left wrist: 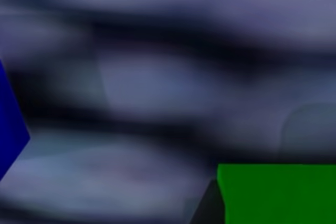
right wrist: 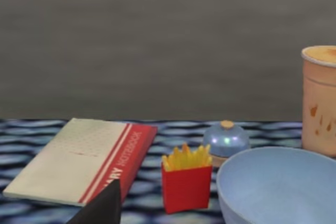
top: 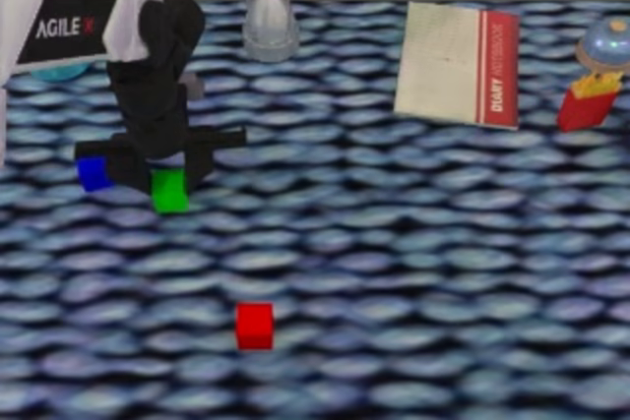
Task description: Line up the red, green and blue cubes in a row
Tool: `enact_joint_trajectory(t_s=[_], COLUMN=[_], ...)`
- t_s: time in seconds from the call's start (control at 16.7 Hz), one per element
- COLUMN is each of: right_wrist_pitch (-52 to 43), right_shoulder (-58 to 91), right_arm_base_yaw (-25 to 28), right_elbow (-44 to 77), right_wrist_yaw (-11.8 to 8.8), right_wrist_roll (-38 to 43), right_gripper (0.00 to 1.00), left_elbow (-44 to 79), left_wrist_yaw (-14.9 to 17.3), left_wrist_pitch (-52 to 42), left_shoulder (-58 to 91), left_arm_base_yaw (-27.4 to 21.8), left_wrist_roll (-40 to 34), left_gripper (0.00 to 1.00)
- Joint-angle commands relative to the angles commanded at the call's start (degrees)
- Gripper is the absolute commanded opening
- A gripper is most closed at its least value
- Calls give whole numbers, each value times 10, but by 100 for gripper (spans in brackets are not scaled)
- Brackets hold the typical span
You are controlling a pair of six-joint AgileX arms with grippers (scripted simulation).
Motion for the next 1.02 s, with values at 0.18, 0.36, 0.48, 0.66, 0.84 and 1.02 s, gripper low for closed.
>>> enact_joint_trajectory(t_s=[0.18,0.36,0.48,0.66,0.84,1.02], right_wrist_pitch=[0,0,0,0,0,0], right_shoulder=[0,0,0,0,0,0], right_arm_base_yaw=[0,0,0,0,0,0], right_elbow=[0,0,0,0,0,0], right_wrist_yaw=[0,0,0,0,0,0], right_wrist_roll=[0,0,0,0,0,0], right_gripper=[100,100,100,100,100,100], left_elbow=[18,54,74,79,78,70], left_wrist_yaw=[0,-1,-1,-1,-1,-2], left_wrist_pitch=[-24,-91,-122,-129,-128,-130], left_shoulder=[-8,-30,-45,-50,-48,-56], left_arm_base_yaw=[2,7,10,11,6,-33], left_wrist_roll=[0,-2,-1,-1,-2,-39], left_gripper=[0,0,0,0,0,0])
